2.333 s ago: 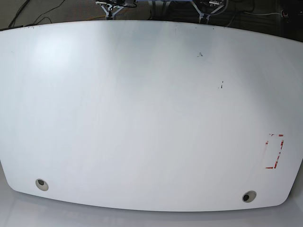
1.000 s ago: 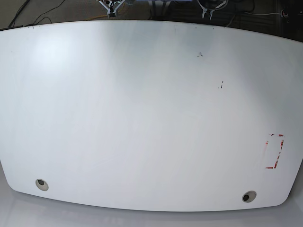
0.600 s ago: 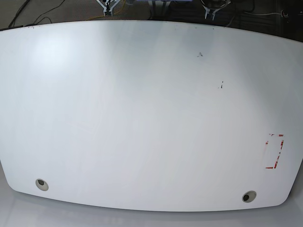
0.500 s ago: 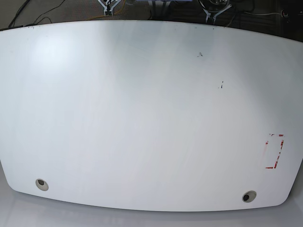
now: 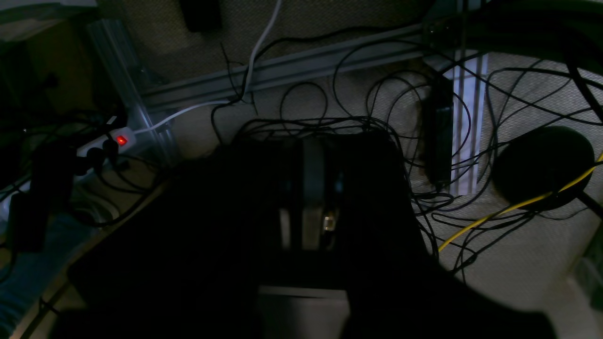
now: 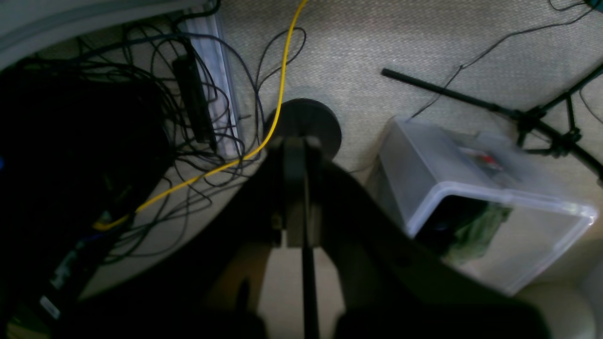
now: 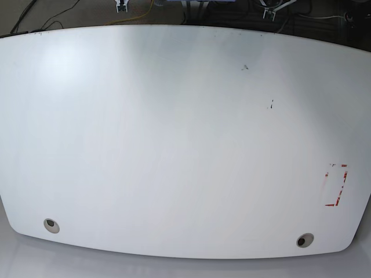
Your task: Layout the t-shirt on the table in an organized manner, then fold the t-shirt properly
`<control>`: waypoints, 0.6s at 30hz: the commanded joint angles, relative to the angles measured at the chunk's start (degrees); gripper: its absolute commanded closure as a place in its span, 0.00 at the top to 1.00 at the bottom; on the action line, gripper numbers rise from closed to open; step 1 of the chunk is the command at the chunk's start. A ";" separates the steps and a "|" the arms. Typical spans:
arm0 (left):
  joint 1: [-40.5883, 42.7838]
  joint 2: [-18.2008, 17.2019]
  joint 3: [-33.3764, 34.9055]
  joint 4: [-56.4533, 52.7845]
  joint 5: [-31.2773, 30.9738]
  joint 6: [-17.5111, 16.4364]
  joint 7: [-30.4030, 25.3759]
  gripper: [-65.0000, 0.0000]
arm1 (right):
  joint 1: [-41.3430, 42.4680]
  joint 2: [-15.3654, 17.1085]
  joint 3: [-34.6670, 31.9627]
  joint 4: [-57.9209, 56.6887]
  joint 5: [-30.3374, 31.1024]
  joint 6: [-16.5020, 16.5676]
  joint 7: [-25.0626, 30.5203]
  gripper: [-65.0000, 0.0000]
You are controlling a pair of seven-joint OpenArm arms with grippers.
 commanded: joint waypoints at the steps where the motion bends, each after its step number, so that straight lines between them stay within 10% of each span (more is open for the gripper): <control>1: -1.38 0.66 0.64 -0.04 0.21 0.05 0.36 0.03 | 1.96 -0.29 -0.01 -0.30 -0.39 -0.14 0.10 0.00; 18: -4.37 0.40 0.73 -5.93 0.21 0.05 0.36 0.03 | 1.79 -0.29 -0.01 -0.04 -0.39 -0.05 0.10 0.00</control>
